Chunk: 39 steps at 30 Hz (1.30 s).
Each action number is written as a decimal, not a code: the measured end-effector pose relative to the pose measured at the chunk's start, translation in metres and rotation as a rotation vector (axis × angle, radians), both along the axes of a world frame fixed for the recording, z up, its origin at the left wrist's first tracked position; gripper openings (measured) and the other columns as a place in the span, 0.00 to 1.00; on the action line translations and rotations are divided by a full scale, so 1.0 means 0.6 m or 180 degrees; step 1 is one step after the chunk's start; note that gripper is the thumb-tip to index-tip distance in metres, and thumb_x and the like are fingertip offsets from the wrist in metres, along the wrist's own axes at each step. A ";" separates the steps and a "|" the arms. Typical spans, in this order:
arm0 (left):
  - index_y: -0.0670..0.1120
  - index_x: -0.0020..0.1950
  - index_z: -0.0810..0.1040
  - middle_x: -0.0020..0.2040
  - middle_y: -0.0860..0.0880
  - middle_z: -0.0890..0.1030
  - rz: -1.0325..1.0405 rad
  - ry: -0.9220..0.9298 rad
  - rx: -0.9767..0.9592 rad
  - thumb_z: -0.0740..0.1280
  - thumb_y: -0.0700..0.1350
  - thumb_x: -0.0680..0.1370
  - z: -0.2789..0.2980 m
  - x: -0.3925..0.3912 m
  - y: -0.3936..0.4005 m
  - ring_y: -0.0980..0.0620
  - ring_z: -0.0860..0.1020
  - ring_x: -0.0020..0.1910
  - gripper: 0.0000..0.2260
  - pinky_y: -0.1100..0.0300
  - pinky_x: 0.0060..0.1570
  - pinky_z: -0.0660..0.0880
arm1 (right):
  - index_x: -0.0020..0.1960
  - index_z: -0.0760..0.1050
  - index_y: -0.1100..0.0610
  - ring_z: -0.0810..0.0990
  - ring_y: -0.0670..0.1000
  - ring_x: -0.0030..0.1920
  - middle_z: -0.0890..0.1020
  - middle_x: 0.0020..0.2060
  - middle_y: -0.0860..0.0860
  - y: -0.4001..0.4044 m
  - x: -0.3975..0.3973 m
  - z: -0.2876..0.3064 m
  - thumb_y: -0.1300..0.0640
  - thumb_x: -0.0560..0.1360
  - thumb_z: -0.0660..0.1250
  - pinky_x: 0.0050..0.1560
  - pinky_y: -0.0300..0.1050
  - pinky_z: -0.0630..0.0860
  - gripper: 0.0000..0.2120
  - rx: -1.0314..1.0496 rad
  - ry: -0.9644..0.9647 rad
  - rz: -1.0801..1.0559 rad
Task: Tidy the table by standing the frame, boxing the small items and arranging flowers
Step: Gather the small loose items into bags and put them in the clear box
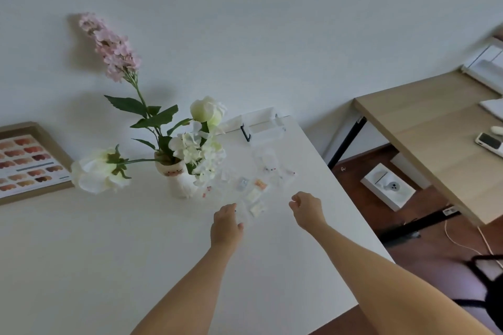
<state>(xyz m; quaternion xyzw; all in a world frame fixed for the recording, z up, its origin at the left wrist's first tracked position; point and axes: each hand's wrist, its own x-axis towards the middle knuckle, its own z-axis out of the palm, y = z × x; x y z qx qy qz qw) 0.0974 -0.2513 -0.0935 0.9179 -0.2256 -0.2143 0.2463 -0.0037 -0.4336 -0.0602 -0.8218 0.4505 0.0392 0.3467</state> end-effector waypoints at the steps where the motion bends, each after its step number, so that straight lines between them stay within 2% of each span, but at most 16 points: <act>1: 0.43 0.71 0.64 0.70 0.45 0.69 -0.0013 0.0004 0.0082 0.66 0.42 0.76 -0.006 0.001 -0.007 0.44 0.67 0.68 0.24 0.52 0.61 0.73 | 0.60 0.76 0.62 0.78 0.57 0.55 0.81 0.55 0.58 -0.015 0.006 -0.004 0.58 0.78 0.62 0.49 0.41 0.71 0.13 -0.0011 -0.0005 -0.0019; 4: 0.44 0.72 0.61 0.72 0.47 0.66 -0.0027 -0.0049 0.0314 0.64 0.41 0.76 -0.018 0.002 -0.025 0.45 0.63 0.71 0.26 0.52 0.63 0.72 | 0.62 0.74 0.63 0.77 0.57 0.58 0.80 0.57 0.58 -0.061 0.031 -0.016 0.58 0.78 0.64 0.52 0.43 0.71 0.15 -0.0043 -0.0008 0.0045; 7: 0.45 0.70 0.63 0.70 0.47 0.68 0.0074 -0.0209 0.0490 0.65 0.40 0.75 -0.019 0.001 -0.042 0.45 0.65 0.68 0.25 0.53 0.61 0.73 | 0.66 0.70 0.62 0.75 0.57 0.61 0.77 0.61 0.58 -0.105 0.061 -0.026 0.57 0.77 0.65 0.56 0.46 0.71 0.19 -0.0055 0.0041 0.0326; 11: 0.45 0.62 0.70 0.61 0.45 0.73 0.0326 -0.0115 0.0574 0.69 0.40 0.71 -0.012 0.008 -0.055 0.45 0.70 0.60 0.21 0.54 0.54 0.75 | 0.68 0.66 0.61 0.71 0.59 0.62 0.73 0.61 0.59 -0.153 0.101 -0.034 0.55 0.77 0.66 0.58 0.51 0.72 0.22 -0.0113 0.0156 0.0742; 16: 0.45 0.56 0.73 0.54 0.45 0.72 0.0626 0.0184 0.0799 0.74 0.44 0.66 -0.002 0.014 -0.069 0.44 0.71 0.56 0.21 0.54 0.51 0.74 | 0.65 0.65 0.62 0.70 0.59 0.61 0.70 0.60 0.58 -0.180 0.133 -0.051 0.48 0.73 0.70 0.53 0.48 0.73 0.28 -0.0418 0.0479 0.1376; 19: 0.44 0.50 0.77 0.48 0.48 0.70 0.0762 0.0288 0.0804 0.73 0.43 0.67 0.001 0.011 -0.071 0.45 0.74 0.52 0.13 0.54 0.48 0.75 | 0.65 0.64 0.60 0.70 0.58 0.59 0.69 0.60 0.58 -0.183 0.142 -0.062 0.45 0.70 0.73 0.53 0.48 0.74 0.33 -0.0556 0.0622 0.1618; 22: 0.42 0.46 0.78 0.46 0.47 0.70 0.0851 0.0236 0.0646 0.66 0.38 0.72 0.005 0.015 -0.075 0.43 0.77 0.49 0.04 0.53 0.48 0.76 | 0.65 0.62 0.58 0.72 0.58 0.57 0.71 0.57 0.57 -0.191 0.150 -0.066 0.46 0.67 0.76 0.49 0.49 0.74 0.35 -0.0344 0.0609 0.1646; 25: 0.41 0.45 0.78 0.46 0.43 0.75 0.0891 0.0050 0.0400 0.62 0.36 0.75 0.014 0.027 -0.089 0.42 0.78 0.47 0.06 0.53 0.48 0.75 | 0.62 0.64 0.56 0.76 0.57 0.51 0.75 0.52 0.56 -0.210 0.152 -0.069 0.50 0.67 0.76 0.42 0.48 0.74 0.31 -0.0021 0.0578 0.1613; 27: 0.41 0.46 0.79 0.47 0.41 0.77 0.0958 -0.0065 0.0139 0.61 0.36 0.76 0.025 0.037 -0.105 0.44 0.78 0.44 0.07 0.57 0.46 0.73 | 0.60 0.66 0.58 0.77 0.57 0.48 0.77 0.51 0.56 -0.223 0.150 -0.071 0.53 0.69 0.75 0.43 0.50 0.76 0.26 0.0209 0.0525 0.1573; 29: 0.41 0.46 0.80 0.47 0.42 0.79 0.1060 -0.0114 -0.0123 0.62 0.36 0.76 0.039 0.053 -0.131 0.46 0.78 0.43 0.07 0.62 0.45 0.70 | 0.58 0.69 0.60 0.77 0.58 0.46 0.78 0.50 0.58 -0.236 0.145 -0.072 0.58 0.72 0.72 0.44 0.50 0.77 0.19 0.0437 0.0385 0.1467; 31: 0.42 0.46 0.81 0.46 0.43 0.82 0.1179 -0.0125 -0.0407 0.63 0.36 0.75 0.054 0.072 -0.165 0.47 0.80 0.42 0.07 0.62 0.45 0.71 | 0.57 0.72 0.62 0.76 0.57 0.45 0.78 0.51 0.58 -0.254 0.138 -0.073 0.63 0.75 0.65 0.43 0.48 0.76 0.11 0.0595 0.0311 0.1389; 33: 0.42 0.46 0.81 0.43 0.45 0.84 0.1333 -0.0138 -0.0743 0.65 0.37 0.75 0.068 0.097 -0.201 0.48 0.81 0.41 0.06 0.61 0.46 0.74 | 0.53 0.76 0.62 0.77 0.56 0.42 0.80 0.46 0.58 -0.274 0.133 -0.069 0.67 0.76 0.58 0.43 0.49 0.77 0.10 0.0773 0.0162 0.1277; 35: 0.41 0.47 0.82 0.42 0.46 0.84 0.1435 -0.0221 -0.1076 0.67 0.39 0.75 0.078 0.125 -0.240 0.51 0.81 0.41 0.05 0.64 0.46 0.75 | 0.48 0.77 0.61 0.77 0.54 0.34 0.80 0.37 0.56 -0.296 0.133 -0.054 0.68 0.75 0.55 0.39 0.47 0.79 0.12 0.1009 -0.0054 0.0997; 37: 0.41 0.46 0.81 0.42 0.46 0.84 0.1521 -0.0324 -0.1298 0.69 0.40 0.74 0.081 0.153 -0.283 0.53 0.80 0.40 0.04 0.68 0.43 0.72 | 0.44 0.77 0.60 0.79 0.52 0.30 0.82 0.32 0.55 -0.319 0.139 -0.035 0.68 0.74 0.57 0.33 0.41 0.77 0.11 0.1024 -0.0263 0.0774; 39: 0.41 0.44 0.81 0.41 0.46 0.84 0.1688 -0.0352 -0.1433 0.69 0.40 0.73 0.073 0.186 -0.326 0.53 0.79 0.40 0.03 0.67 0.43 0.72 | 0.40 0.79 0.60 0.80 0.51 0.30 0.84 0.32 0.55 -0.344 0.156 -0.020 0.66 0.73 0.63 0.33 0.40 0.77 0.07 0.1020 -0.0540 0.0558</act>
